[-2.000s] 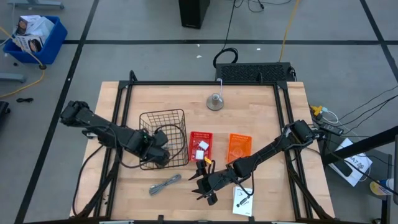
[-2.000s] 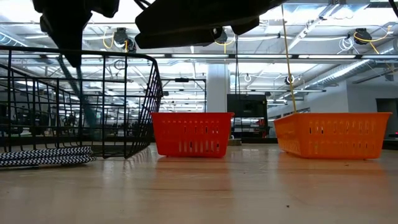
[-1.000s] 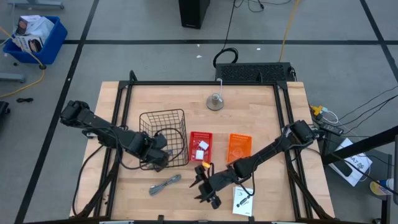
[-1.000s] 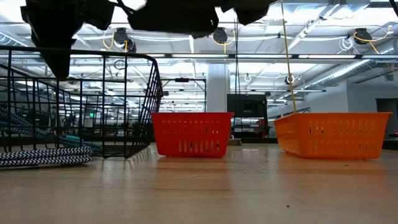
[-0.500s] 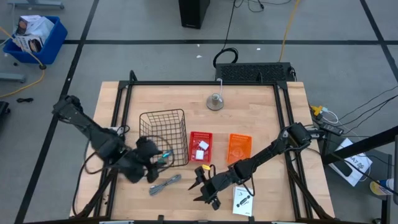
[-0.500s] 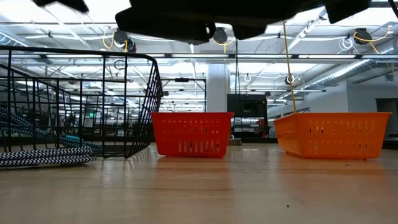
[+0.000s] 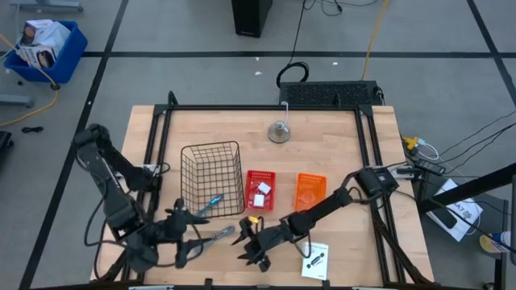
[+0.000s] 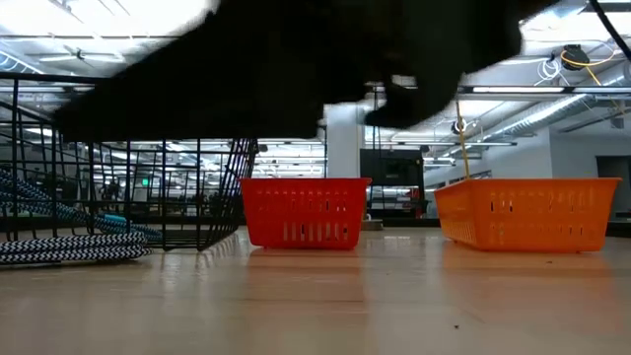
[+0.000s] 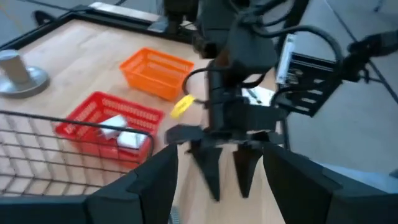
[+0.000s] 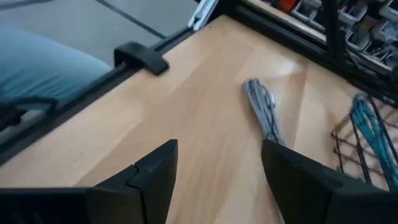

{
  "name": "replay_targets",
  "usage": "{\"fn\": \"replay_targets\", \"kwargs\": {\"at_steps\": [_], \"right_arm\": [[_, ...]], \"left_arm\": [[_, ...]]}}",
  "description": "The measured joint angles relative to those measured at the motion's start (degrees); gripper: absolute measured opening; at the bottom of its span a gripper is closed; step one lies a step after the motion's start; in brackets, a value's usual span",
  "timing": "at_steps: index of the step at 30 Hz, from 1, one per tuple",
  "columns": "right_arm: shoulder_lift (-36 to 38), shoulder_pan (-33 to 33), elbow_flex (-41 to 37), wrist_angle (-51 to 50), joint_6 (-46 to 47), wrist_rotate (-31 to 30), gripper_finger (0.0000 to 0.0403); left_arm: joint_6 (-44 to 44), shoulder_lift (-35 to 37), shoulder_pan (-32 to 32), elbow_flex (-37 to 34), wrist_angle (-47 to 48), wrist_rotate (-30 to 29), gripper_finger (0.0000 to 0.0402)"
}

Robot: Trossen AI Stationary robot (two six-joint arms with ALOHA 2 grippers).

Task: Pick and place items into bin
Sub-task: Put the white charger cable into the black wire basket

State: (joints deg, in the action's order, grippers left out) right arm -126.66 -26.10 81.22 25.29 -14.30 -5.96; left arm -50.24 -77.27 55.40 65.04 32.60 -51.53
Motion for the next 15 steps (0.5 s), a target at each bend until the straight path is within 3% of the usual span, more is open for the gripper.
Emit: {"fn": "replay_targets", "kwargs": {"at_steps": [8, 15], "right_arm": [[-5.2, 1.2, 10.8, -10.2, 5.0, -6.1, 0.0224], [-5.6, 2.0, 12.3, -15.4, 13.2, -5.8, 0.0224]], "left_arm": [[-0.4, -0.7, 2.2, 0.0, -2.9, 0.2, 0.0239], [-0.4, -0.7, 3.2, 0.0, -3.0, -0.6, 0.0239]]}}
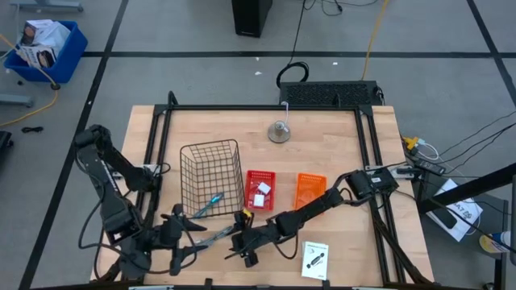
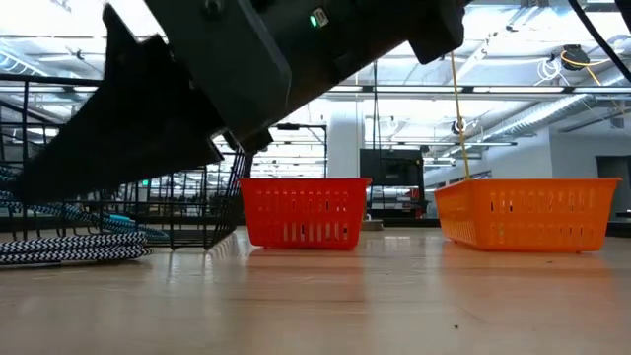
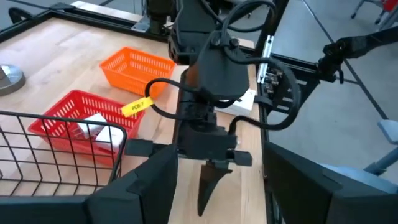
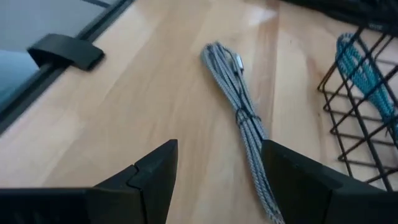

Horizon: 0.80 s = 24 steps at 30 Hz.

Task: Pick and place items into bin
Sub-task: Put the white charger cable into the black wire basket

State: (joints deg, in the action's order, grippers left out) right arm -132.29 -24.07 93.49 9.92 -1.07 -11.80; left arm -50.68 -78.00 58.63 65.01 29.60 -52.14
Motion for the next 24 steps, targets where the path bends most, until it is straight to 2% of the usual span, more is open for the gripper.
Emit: {"fn": "replay_targets", "kwargs": {"at_steps": [6, 13, 16, 18, 24], "right_arm": [[0.0, -2.5, 0.0, 2.0, -4.1, 0.1, 0.0224], [2.8, -6.4, 0.1, 6.9, -7.5, -0.3, 0.0224], [4.2, -7.6, 0.1, 5.3, -8.5, -0.4, 0.0224], [5.2, -8.2, 0.1, 3.4, -8.6, -0.7, 0.0224], [7.1, -9.1, 0.0, -5.0, -8.7, -6.6, 0.0224]], "left_arm": [[-0.6, 0.0, -0.3, 0.0, -0.2, 0.9, 0.0239], [-7.3, -1.2, -2.7, 0.0, -0.7, 11.1, 0.0239], [-11.9, -4.4, -2.1, -0.1, -1.0, 13.8, 0.0239], [-16.0, -6.4, -1.2, 0.0, -1.7, 13.6, 0.0239], [-25.4, -14.1, 1.9, 0.0, -2.0, 14.0, 0.0239]]}}
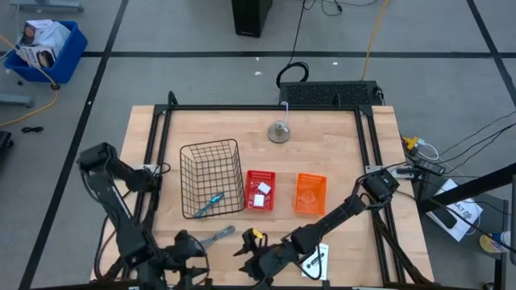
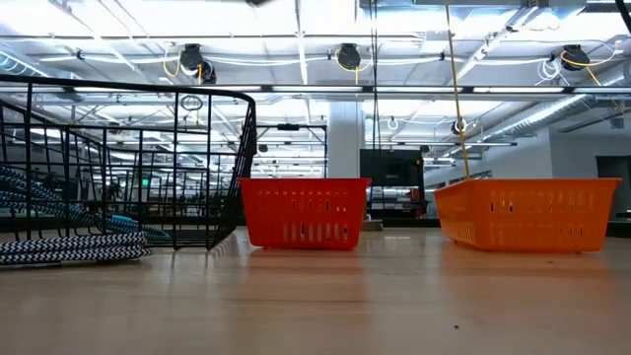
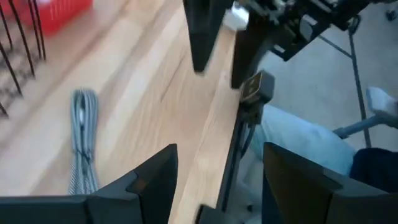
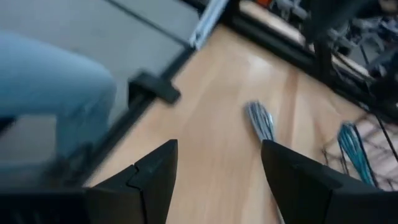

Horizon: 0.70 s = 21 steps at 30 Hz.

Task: Pick and place items into bin
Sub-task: Put the white charger cable into the black wire basket

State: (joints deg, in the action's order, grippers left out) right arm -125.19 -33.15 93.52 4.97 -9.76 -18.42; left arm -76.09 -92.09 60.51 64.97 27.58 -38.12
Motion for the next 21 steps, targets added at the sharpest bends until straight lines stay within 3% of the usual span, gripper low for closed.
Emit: {"fn": "replay_targets", "kwargs": {"at_steps": [6, 12, 15, 19, 21], "right_arm": [[0.1, 0.2, -1.4, -1.7, 2.1, -1.1, 0.0224], [0.0, 0.6, -2.6, -1.7, 3.2, -1.1, 0.0224], [0.0, 0.6, -3.1, -0.8, 3.1, -1.1, 0.0224], [0.0, 0.6, -3.5, 0.6, 2.5, -1.0, 0.0224], [0.0, 0.6, -3.5, 0.8, 2.2, -1.0, 0.0224]], "left_arm": [[-7.4, -6.3, 0.7, 0.0, 0.1, 5.1, 0.0239], [-7.9, -10.2, -0.2, 0.0, 1.7, 7.7, 0.0239], [-9.1, -11.3, -0.5, 0.0, 5.4, 7.9, 0.0239], [-14.6, -13.1, -1.7, 0.0, 12.3, 15.8, 0.0239], [-16.7, -13.9, -2.0, 0.0, 15.4, 16.9, 0.0239]]}}
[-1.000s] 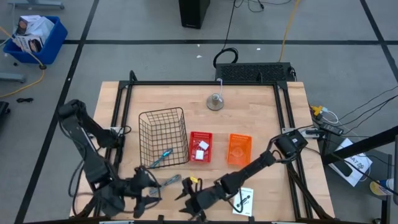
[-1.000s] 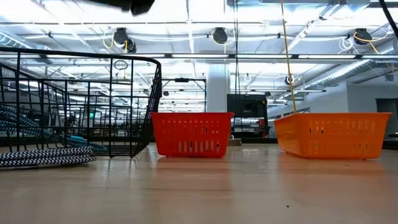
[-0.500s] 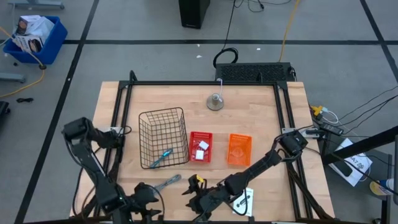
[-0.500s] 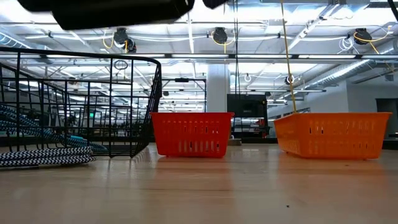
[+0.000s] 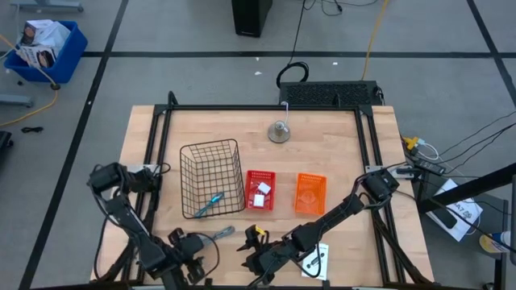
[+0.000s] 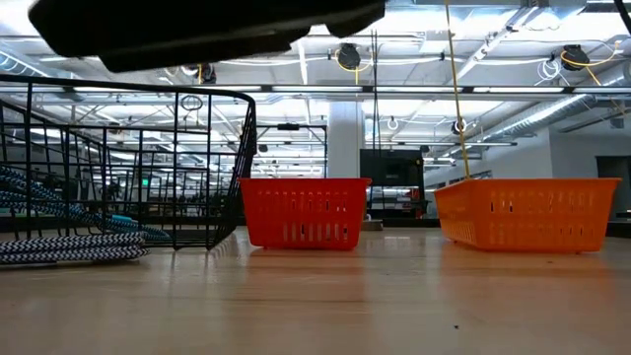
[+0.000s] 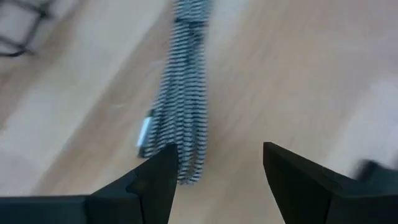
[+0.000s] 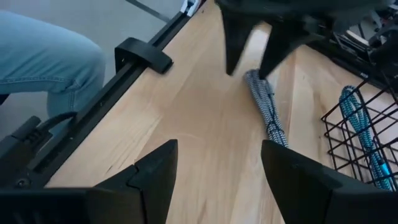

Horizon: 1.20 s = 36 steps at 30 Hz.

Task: Pick and place items into bin
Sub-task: Put the white charger cable into the black wire basket

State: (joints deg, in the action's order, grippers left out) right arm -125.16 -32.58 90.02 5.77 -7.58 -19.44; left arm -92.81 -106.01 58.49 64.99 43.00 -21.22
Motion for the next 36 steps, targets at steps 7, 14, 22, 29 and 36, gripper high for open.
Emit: {"fn": "replay_targets", "kwargs": {"at_steps": [7, 14, 22, 29, 36], "right_arm": [[0.0, 0.0, 0.0, 0.2, -0.1, 0.0, 0.0224], [0.0, 0.0, 0.0, 0.2, 0.8, 0.0, 0.0224], [0.0, 0.0, 0.0, 0.2, 0.7, 0.0, 0.0224], [0.0, 0.0, 0.0, 0.2, 0.7, 0.0, 0.0224], [0.0, 0.4, 0.0, 0.2, 0.9, 0.0, 0.0224]], "left_arm": [[0.0, -1.3, -1.0, 0.0, 0.3, -0.4, 0.0239], [1.5, -2.3, -1.1, 0.1, 0.2, 0.3, 0.0237], [1.2, -2.3, -1.1, 0.1, -0.1, 1.4, 0.0131], [1.4, -2.3, -0.6, 0.1, -0.5, 0.5, 0.0013], [3.5, -1.8, -0.5, 0.4, -3.0, -1.0, 0.0015]]}}
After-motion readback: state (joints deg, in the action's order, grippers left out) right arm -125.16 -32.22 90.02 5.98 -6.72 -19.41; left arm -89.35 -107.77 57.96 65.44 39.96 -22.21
